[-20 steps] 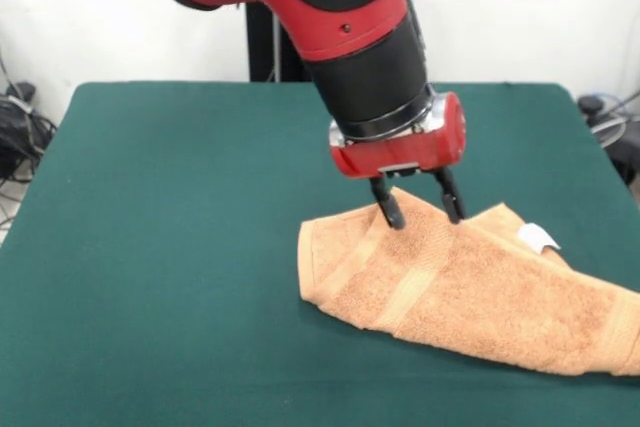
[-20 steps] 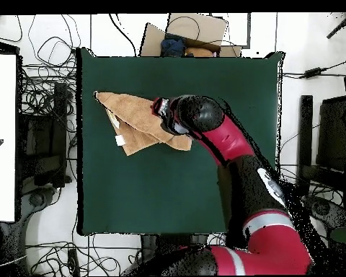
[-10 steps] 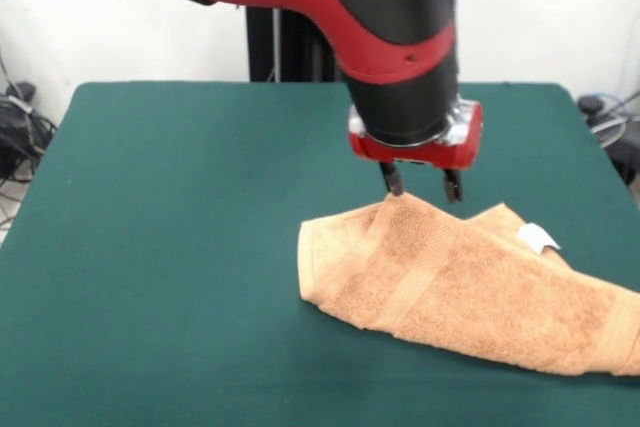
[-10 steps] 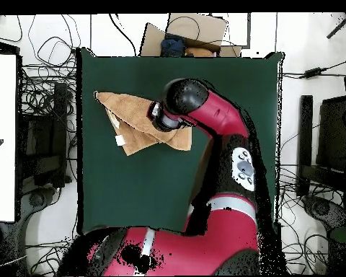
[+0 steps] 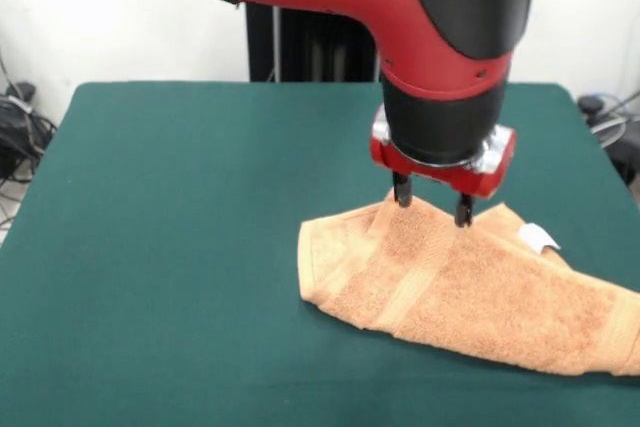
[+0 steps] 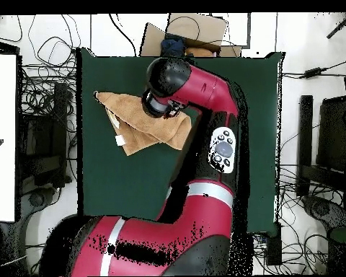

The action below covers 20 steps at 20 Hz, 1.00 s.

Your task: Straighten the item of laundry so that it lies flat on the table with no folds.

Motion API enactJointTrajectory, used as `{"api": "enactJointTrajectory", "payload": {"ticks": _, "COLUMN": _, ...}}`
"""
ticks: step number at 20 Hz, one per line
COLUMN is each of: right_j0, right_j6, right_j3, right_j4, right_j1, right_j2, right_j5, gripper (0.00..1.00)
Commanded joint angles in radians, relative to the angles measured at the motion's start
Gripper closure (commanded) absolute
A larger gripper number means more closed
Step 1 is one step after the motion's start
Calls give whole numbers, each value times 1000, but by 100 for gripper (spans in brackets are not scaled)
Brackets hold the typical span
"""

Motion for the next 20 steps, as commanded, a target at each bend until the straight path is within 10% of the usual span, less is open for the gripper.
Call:
{"api": "enactJointTrajectory", "payload": {"ticks": 1, "right_j0": 26, "right_j6": 296, "right_j3": -156, "right_j4": -56, "right_j1": 101, "right_j2": -53, "right_j5": 31, "gripper": 0}}
{"api": "enactJointTrajectory", "payload": {"ticks": 13, "right_j0": 41, "right_j6": 352, "right_j3": -762, "right_j4": -17, "right_j1": 415, "right_j2": -222, "right_j5": 276, "gripper": 0}}
{"api": "enactJointTrajectory", "payload": {"ticks": 20, "right_j0": -45, "right_j6": 352, "right_j3": -1062, "right_j4": 350, "right_j1": 608, "right_j2": -652, "right_j5": 450, "gripper": 0}}
